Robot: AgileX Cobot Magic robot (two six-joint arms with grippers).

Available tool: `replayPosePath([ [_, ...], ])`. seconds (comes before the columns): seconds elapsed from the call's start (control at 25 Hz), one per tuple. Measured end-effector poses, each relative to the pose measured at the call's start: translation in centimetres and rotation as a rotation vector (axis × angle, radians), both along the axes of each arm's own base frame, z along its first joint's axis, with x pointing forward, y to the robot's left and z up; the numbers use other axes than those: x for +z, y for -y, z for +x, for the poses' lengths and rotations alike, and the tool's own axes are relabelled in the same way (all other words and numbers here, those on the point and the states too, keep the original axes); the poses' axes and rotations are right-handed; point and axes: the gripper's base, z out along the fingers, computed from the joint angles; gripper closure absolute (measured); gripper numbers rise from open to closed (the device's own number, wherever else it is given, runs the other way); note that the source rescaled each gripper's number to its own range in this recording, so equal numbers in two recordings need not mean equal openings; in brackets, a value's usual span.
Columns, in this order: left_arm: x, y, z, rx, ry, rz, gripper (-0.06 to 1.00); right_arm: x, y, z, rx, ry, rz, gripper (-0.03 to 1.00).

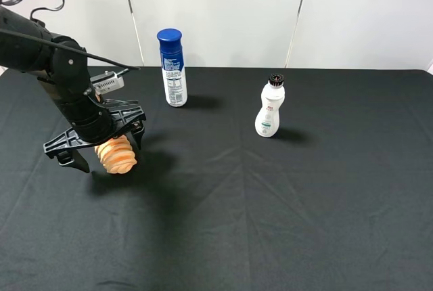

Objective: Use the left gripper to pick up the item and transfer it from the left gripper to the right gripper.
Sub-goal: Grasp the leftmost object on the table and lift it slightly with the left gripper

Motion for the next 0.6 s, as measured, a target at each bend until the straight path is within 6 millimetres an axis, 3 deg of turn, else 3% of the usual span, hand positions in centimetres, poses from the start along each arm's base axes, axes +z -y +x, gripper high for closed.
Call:
replayPosePath([
  [0.32, -0.88, 0.10, -0.10, 0.026, -0.037, -0.007, 0.06, 0.00, 0.00, 0.00, 0.000, 0.000, 0.000, -0.03],
  [0.56, -0.88, 0.10, -0.10, 0.026, -0.036, -0.007, 0.40, 0.00, 0.00, 0.00, 0.000, 0.000, 0.000, -0.03],
  [0.6, -0.88, 0.10, -0.10, 0.026, -0.036, -0.007, 0.40, 0.00, 0.00, 0.00, 0.000, 0.000, 0.000, -0.03],
])
